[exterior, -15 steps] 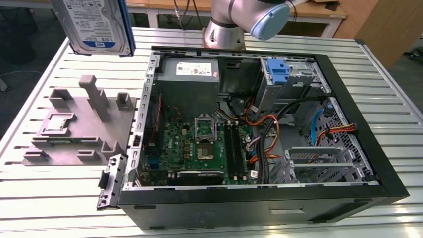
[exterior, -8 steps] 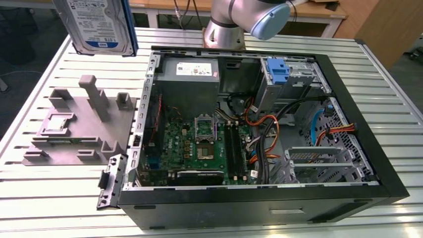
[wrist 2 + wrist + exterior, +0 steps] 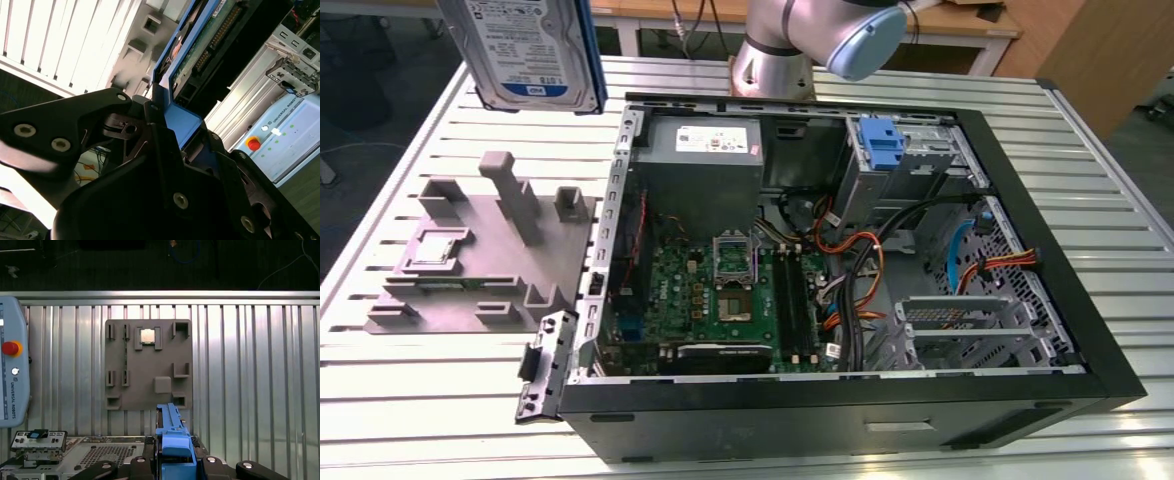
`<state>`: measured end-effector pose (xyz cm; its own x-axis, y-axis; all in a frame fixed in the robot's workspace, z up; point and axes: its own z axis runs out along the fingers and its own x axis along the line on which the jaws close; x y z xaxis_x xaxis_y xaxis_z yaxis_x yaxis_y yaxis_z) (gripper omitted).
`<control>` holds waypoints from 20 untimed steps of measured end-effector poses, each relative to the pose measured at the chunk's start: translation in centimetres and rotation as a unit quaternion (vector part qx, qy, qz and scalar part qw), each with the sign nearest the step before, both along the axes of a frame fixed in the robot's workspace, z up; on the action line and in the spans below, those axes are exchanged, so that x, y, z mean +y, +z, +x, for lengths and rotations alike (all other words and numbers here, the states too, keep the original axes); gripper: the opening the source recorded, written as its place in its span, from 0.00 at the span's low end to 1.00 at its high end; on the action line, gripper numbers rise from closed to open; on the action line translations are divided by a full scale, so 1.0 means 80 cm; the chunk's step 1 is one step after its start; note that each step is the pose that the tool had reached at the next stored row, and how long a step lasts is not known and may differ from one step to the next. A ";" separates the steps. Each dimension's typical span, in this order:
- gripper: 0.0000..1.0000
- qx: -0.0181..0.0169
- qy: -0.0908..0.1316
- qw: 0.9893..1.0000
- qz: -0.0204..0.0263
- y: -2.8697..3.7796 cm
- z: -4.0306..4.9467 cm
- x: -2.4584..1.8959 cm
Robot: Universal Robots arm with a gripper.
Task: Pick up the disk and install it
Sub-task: 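Pick up the disk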
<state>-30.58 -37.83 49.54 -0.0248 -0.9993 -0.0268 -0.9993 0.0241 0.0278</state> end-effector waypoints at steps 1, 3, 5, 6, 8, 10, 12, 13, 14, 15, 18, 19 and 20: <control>0.37 0.000 0.000 1.000 0.000 0.0000 0.001 0.0000; 0.37 0.000 0.000 1.000 0.000 0.0001 0.003 0.0000; 0.37 0.000 0.000 1.000 0.000 0.0000 0.004 0.0000; 0.37 0.000 0.000 1.000 0.000 0.0000 0.004 0.0000; 0.37 0.000 0.000 1.000 0.000 0.0000 0.004 0.0000; 0.37 0.000 0.000 1.000 0.000 0.0000 0.004 0.0000; 0.37 0.000 0.000 1.000 0.000 0.0000 0.004 0.0000; 0.37 0.000 0.000 1.000 0.000 0.0000 0.004 0.0000; 0.37 0.000 0.000 1.000 0.000 0.0001 0.004 0.0000; 0.37 0.000 0.000 1.000 0.000 0.0000 0.005 0.0000; 0.37 0.000 0.000 1.000 0.000 0.0001 0.006 0.0000; 0.37 0.000 0.000 1.000 0.000 0.0000 0.007 0.0000; 0.37 0.000 0.000 1.000 0.000 0.0001 0.009 0.0000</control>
<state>-29.89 -37.83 49.54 -0.0248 -0.9993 -0.0268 -0.9993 0.0240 0.0279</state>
